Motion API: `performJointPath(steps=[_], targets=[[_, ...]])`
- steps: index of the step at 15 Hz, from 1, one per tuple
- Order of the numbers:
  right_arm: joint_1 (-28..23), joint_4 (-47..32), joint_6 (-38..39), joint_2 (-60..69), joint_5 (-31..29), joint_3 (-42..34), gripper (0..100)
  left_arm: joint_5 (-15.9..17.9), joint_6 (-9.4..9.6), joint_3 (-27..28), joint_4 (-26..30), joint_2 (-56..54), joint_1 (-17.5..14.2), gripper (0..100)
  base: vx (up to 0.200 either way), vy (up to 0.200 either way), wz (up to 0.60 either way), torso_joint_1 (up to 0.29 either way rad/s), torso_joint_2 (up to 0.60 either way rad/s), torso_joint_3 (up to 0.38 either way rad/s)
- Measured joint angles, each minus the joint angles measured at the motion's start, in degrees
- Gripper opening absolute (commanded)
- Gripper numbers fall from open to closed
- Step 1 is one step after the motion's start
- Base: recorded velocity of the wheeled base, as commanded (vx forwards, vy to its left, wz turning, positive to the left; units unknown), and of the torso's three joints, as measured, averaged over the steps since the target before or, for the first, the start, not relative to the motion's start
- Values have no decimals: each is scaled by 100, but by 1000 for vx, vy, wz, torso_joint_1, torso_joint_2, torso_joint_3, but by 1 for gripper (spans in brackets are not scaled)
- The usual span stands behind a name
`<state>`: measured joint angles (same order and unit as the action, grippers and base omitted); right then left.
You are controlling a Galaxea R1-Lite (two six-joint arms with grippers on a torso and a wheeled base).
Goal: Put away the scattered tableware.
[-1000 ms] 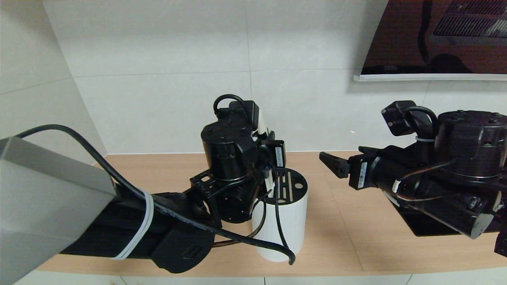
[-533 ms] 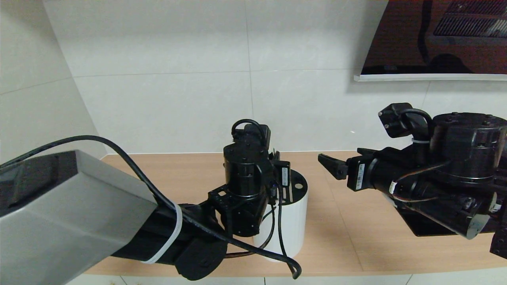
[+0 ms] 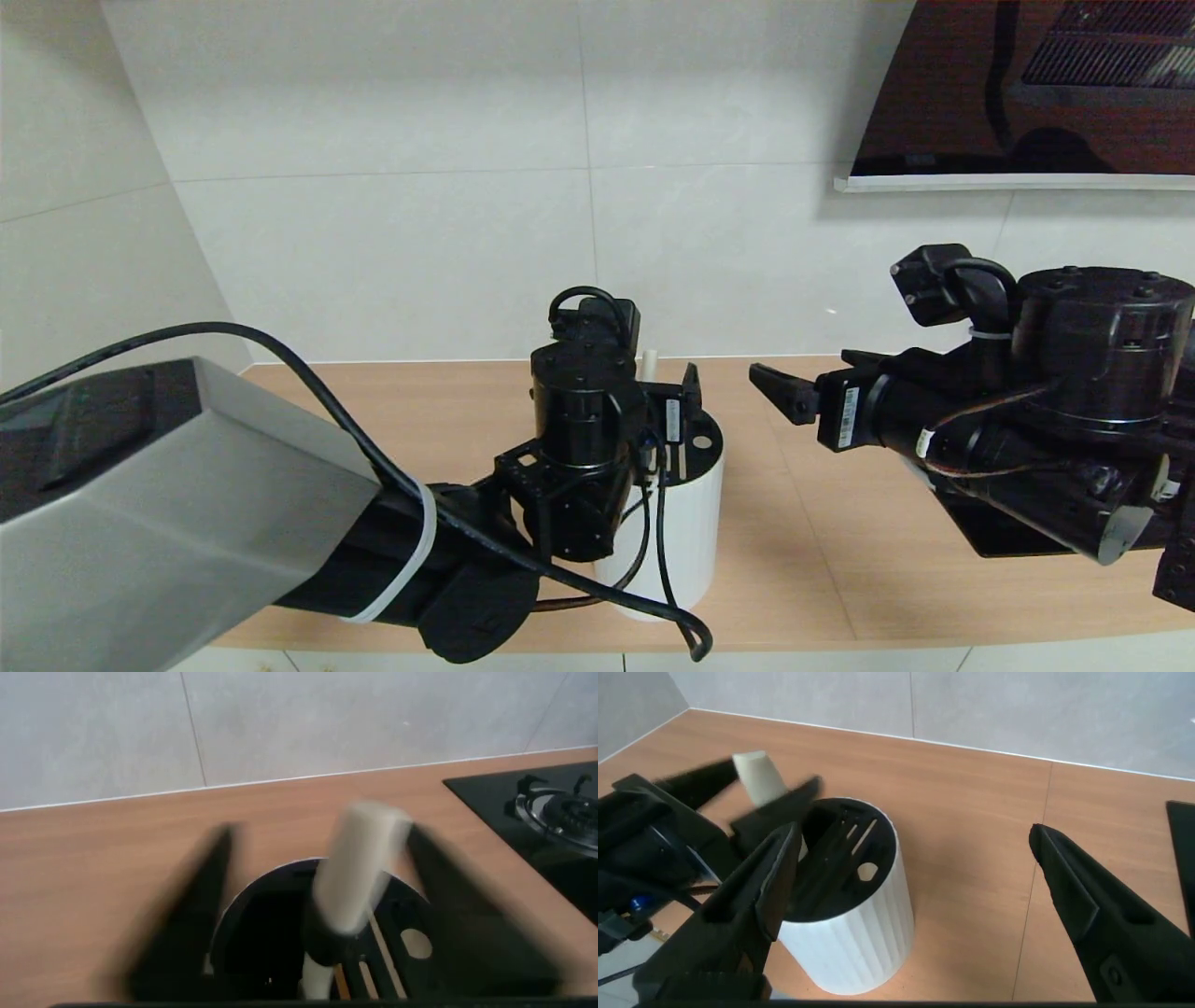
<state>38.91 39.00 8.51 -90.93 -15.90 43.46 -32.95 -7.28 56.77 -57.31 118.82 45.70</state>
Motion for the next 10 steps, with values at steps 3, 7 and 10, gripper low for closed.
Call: performJointPath(steps=[3,7,10], targets=[[0,0,2,2,0,-2,100,0,0,0,0,-7,0,100,0,0,0,0,0,0],[-2,11,0,9,-16,-7,100,2,4,-66,-6,-190,-32,100,0,0,0,0,0,0],[-155,35,-13,133,-38,6,100,112,0,-265,-13,-940,-306,100,0,0,0,0,0,0]])
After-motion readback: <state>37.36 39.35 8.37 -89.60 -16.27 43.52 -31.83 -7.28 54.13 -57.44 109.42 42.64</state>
